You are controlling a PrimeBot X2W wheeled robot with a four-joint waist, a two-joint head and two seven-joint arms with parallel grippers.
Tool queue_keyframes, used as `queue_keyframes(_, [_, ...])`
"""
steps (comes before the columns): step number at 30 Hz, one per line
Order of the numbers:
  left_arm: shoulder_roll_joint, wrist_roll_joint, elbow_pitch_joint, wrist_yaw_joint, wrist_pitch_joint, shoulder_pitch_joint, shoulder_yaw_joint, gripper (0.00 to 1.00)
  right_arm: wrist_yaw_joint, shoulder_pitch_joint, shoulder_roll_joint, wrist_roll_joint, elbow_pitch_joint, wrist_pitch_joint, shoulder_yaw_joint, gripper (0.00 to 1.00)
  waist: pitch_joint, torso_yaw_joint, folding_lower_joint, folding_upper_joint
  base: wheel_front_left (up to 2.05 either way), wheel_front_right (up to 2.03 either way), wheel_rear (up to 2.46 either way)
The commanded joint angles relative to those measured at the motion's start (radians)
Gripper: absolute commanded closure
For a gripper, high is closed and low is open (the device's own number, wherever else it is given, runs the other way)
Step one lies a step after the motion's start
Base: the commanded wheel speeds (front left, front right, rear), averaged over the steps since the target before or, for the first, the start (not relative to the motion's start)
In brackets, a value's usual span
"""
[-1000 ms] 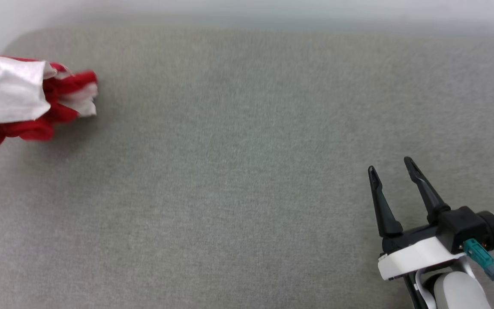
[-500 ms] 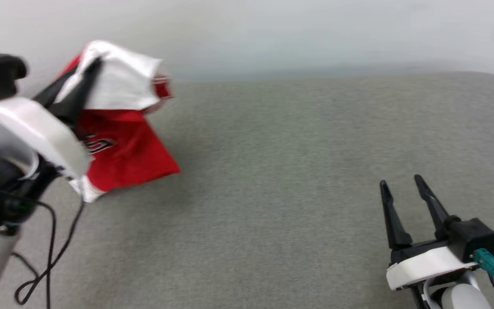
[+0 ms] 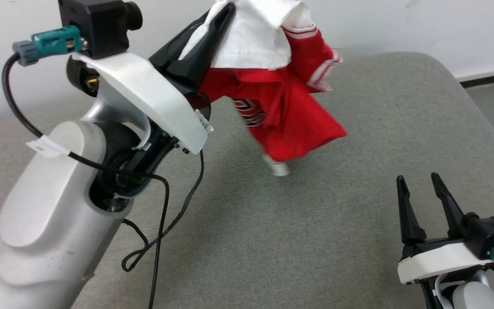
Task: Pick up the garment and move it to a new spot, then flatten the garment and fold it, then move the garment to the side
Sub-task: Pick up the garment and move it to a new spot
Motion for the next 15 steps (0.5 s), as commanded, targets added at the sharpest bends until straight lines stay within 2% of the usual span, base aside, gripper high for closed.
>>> queue_keyframes(1, [-0.003, 0.0, 0.014, 0.007, -0.009, 0.002, 0.002, 1.0, -0.001, -0.01, 0.003, 0.0, -0.003, -0.002, -0.007, 0.0, 0.01, -0.014, 0.0001, -0.0001, 0.0, 0.0, 0.0])
queue_keyframes(4, [-0.011, -0.027, 0.053, 0.018, -0.013, 0.06, 0.006, 1.0, -0.001, -0.018, 0.003, 0.006, -0.009, -0.002, -0.014, 0.0, 0.025, -0.02, 0.0001, -0.0001, 0.0, 0.0, 0.0])
queue_keyframes(7, [0.009, -0.062, 0.107, 0.025, -0.021, 0.136, 0.023, 1.0, -0.001, -0.021, 0.003, 0.005, -0.015, -0.002, -0.021, 0.0, 0.046, -0.013, 0.0001, -0.0001, 0.0, 0.0, 0.0])
queue_keyframes(15, [0.073, -0.112, 0.324, 0.0, -0.066, 0.327, 0.056, 1.0, -0.001, -0.042, 0.003, -0.014, -0.016, -0.002, -0.012, 0.0, 0.101, 0.036, 0.0001, -0.0001, 0.0, 0.0, 0.0])
